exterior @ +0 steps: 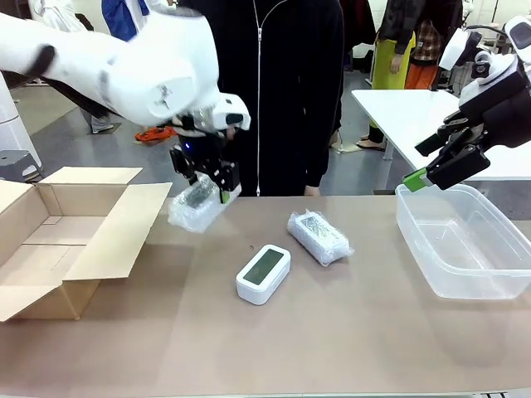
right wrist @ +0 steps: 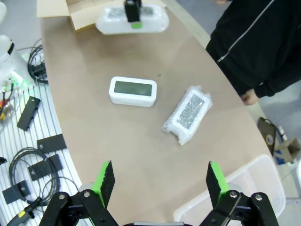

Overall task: Separate and place wrapped and unwrapped clocks.
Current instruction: Pick up the Digital clock indicated by the person, then if the picked Digital clock is wrapped, place it in the Package Box ; if not, place it in the Organizing box, then pick up the Digital clock indicated by the person.

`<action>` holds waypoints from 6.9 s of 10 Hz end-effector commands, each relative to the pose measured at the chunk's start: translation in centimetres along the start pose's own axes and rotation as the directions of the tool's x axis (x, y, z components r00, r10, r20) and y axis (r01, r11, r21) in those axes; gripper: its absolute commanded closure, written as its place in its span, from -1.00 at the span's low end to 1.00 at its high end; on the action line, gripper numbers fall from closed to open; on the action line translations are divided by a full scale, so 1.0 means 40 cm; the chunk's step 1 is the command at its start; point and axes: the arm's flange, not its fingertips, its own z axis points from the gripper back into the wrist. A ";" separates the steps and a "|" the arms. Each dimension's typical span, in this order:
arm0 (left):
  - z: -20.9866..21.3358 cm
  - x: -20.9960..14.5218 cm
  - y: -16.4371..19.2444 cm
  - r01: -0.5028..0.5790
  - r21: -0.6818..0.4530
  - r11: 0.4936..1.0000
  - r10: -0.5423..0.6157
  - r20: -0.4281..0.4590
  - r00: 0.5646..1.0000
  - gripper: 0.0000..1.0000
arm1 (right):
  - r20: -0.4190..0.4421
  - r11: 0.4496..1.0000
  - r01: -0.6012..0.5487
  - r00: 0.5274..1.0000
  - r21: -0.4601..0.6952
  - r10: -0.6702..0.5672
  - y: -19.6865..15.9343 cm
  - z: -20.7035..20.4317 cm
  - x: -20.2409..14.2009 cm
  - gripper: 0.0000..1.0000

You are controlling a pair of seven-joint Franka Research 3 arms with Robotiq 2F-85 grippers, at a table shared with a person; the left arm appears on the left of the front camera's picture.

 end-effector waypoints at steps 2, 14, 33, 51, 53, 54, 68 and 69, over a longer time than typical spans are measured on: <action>0.108 -0.118 0.001 0.018 -0.061 0.998 -0.013 0.077 0.997 0.58 | 0.006 1.000 0.004 1.000 0.016 -0.004 0.000 -0.002 -0.002 -1.00; 0.158 -0.132 -0.017 -0.007 -0.039 0.999 0.010 0.091 0.996 0.58 | 0.006 1.000 0.004 1.000 0.016 -0.004 0.000 -0.002 -0.002 -1.00; -0.237 -0.307 0.734 -0.349 0.135 0.927 0.340 0.087 0.937 -0.60 | 0.006 1.000 0.004 1.000 0.016 -0.004 0.000 -0.002 -0.002 -1.00; 0.111 -0.458 0.717 -0.436 0.028 0.900 0.435 0.037 0.900 -1.00 | 0.006 1.000 0.004 1.000 0.016 -0.004 0.000 -0.002 -0.002 -1.00; 0.128 -0.460 0.703 -0.436 0.030 0.900 0.435 0.038 0.900 -1.00 | 0.006 1.000 0.004 1.000 0.016 -0.004 0.000 -0.002 -0.002 -1.00; 0.100 -0.439 0.700 -0.436 0.016 0.900 0.436 -0.006 0.900 -1.00 | 0.006 1.000 0.004 1.000 0.016 -0.004 0.000 -0.002 -0.002 -1.00; 0.152 -0.463 0.700 -0.457 0.053 0.888 0.454 0.052 0.889 -1.00 | 0.006 1.000 0.004 1.000 0.016 -0.004 0.000 -0.002 -0.002 -1.00; 0.152 -0.463 0.700 -0.457 0.053 0.888 0.454 0.052 0.889 -1.00 | 0.006 1.000 0.004 1.000 0.016 -0.004 0.000 -0.002 -0.002 -1.00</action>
